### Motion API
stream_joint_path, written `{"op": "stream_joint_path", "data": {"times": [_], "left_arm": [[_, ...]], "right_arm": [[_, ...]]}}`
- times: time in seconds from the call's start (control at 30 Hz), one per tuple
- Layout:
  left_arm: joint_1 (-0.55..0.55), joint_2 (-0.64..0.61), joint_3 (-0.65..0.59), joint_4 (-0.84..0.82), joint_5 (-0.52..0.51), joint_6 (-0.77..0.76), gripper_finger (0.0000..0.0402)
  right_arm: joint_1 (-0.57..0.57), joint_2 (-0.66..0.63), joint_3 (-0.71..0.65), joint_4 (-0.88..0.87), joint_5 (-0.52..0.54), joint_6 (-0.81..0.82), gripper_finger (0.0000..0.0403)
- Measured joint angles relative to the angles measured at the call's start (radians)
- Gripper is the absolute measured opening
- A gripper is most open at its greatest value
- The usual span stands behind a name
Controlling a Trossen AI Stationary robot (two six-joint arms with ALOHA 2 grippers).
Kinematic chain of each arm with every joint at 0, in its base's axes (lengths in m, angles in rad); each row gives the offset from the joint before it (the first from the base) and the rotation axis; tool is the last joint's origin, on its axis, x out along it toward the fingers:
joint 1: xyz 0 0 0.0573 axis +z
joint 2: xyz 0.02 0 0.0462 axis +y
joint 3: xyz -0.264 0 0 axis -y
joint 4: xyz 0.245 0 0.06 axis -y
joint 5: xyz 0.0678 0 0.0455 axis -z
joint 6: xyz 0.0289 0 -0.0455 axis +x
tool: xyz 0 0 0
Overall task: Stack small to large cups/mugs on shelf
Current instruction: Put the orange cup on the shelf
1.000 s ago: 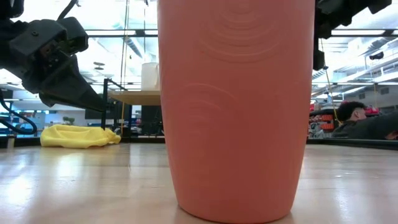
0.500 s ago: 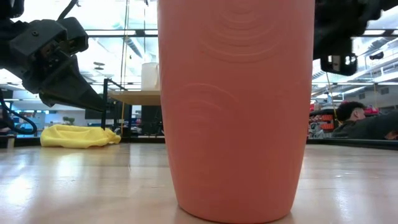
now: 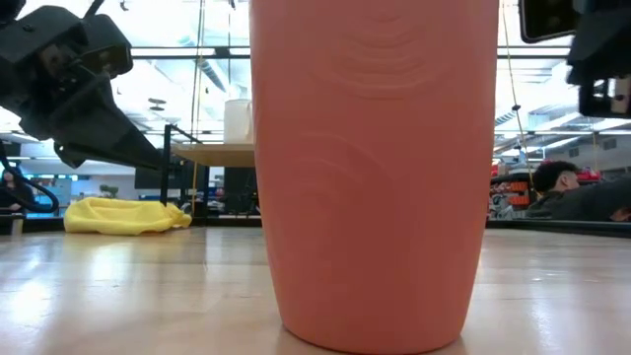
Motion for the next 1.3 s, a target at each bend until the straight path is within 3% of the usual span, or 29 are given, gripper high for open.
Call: {"op": "stream_joint_path", "data": {"times": [0.13,0.37,0.83,1.3], "left_arm": [[-0.012,0.000,0.000,0.000,-0.004,0.000,0.0060],[-0.012,0.000,0.000,0.001,-0.006,0.002,0.0066],[-0.012,0.000,0.000,0.000,-0.007,0.002,0.0062],[-0.012,0.000,0.000,0.000,-0.007,0.002,0.0060]], "right_arm": [[0.019,0.033,0.034,-0.011,0.001,0.001,0.0061],[0.022,0.103,0.201,-0.025,0.003,-0.150,0.0061],[0.022,0.285,0.638,-0.480,-0.001,-0.242,0.0061],[-0.029,0.440,0.800,-0.523,-0.078,-0.454,0.0061]]}}
